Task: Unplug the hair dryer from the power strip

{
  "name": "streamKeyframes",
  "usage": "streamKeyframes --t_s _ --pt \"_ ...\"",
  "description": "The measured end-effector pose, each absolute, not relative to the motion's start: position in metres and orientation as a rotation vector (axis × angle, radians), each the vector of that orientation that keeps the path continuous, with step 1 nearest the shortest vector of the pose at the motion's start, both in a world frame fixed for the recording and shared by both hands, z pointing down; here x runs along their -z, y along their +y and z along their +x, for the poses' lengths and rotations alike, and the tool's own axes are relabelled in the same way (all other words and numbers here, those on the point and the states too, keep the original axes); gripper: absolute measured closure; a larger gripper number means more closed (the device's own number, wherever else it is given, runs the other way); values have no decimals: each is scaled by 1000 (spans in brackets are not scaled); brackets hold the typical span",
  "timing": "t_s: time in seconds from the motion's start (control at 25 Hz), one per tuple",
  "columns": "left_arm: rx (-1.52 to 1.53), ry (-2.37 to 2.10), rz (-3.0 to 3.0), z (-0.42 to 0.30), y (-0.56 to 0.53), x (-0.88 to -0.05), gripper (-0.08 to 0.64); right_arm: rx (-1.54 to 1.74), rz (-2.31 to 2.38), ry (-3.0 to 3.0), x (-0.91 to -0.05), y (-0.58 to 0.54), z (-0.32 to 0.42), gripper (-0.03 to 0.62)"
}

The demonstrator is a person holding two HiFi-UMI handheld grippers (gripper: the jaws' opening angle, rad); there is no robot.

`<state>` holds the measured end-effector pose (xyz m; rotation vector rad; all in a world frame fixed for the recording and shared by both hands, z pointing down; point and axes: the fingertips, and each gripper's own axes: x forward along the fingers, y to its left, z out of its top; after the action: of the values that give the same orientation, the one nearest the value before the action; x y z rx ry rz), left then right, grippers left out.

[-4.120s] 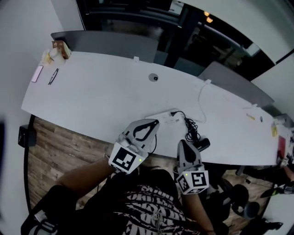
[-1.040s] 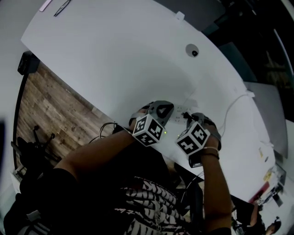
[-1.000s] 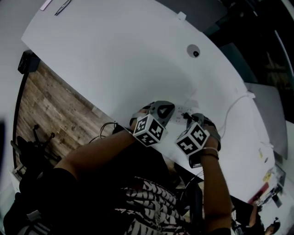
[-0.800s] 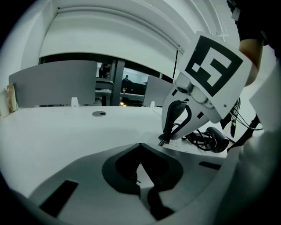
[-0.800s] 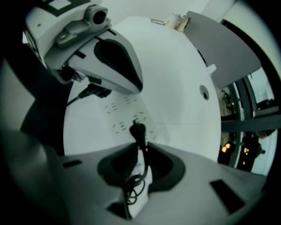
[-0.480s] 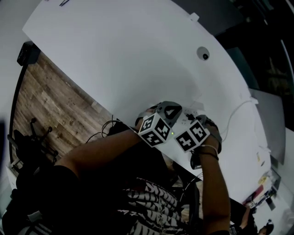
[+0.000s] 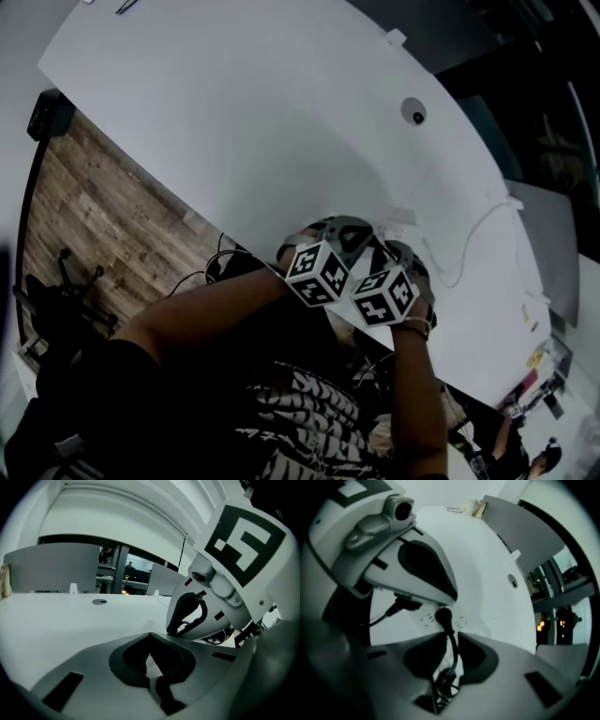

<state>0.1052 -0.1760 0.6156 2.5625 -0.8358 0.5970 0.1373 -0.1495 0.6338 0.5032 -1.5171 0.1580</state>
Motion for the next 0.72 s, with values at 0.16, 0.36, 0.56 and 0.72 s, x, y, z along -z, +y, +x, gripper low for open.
streamKeyframes --t_s 0.16,0.36,0.56,0.72 --pt "-670 -770 2615 108 -168 -620 532 -376 772 -1725 -610 -144 150 459" --pt "-653 -712 2588 105 -166 -623 532 -1217 1155 -2055 -574 -120 136 459" --pt "-696 -666 2613 106 -164 -625 532 -1835 1362 -2177 -596 -139 134 471" --pt "-752 -669 2640 108 -163 -628 532 -1936 1463 -2261 -603 -152 130 471"
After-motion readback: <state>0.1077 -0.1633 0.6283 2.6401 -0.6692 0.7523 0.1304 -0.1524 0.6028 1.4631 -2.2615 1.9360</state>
